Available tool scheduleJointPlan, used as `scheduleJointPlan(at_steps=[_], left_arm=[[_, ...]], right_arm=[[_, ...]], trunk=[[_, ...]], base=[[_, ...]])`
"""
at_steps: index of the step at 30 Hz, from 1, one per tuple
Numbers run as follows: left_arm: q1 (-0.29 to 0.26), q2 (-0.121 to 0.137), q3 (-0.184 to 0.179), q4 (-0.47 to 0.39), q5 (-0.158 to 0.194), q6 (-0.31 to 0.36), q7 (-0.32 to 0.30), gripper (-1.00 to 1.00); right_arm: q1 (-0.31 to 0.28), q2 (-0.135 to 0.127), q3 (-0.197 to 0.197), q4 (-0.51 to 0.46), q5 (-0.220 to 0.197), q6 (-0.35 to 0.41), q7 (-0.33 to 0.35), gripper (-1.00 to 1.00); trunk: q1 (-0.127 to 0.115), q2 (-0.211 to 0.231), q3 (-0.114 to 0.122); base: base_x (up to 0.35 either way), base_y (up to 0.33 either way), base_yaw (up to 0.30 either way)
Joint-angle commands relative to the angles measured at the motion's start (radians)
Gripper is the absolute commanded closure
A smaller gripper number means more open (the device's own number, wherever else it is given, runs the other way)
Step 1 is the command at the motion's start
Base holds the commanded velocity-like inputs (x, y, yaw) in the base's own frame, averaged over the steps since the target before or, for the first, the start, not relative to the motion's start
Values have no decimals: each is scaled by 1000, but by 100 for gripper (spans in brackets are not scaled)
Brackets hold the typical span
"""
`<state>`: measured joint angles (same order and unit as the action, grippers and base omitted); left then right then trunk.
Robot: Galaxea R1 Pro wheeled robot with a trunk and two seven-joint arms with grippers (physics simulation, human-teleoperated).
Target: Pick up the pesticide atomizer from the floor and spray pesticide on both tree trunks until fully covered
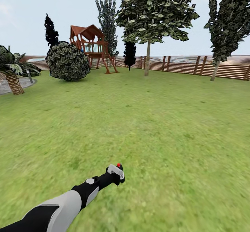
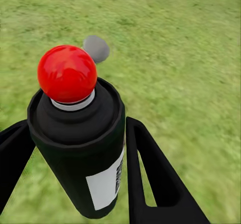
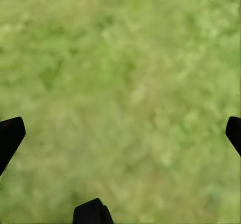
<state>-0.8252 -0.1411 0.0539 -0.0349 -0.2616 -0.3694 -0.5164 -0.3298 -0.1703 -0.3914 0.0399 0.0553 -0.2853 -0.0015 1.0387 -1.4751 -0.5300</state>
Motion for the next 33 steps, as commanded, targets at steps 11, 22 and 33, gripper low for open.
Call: scheduleJointPlan(at_steps=[11, 22, 33], left_arm=[[0, 0, 1, 0, 0, 0, 1, 100], [0, 0, 1, 0, 0, 0, 1, 100], [0, 0, 1, 1, 0, 0, 1, 100]], right_arm=[[0, 0, 0, 0, 0, 0, 0, -100], [0, 0, -1, 0, 0, 0, 0, -100], [0, 0, -1, 0, 0, 0, 0, -100]], trunk=[[0, 0, -9], [0, 0, -14], [0, 0, -14]], base=[[349, 0, 0], [349, 0, 0], [349, -20, 0]])
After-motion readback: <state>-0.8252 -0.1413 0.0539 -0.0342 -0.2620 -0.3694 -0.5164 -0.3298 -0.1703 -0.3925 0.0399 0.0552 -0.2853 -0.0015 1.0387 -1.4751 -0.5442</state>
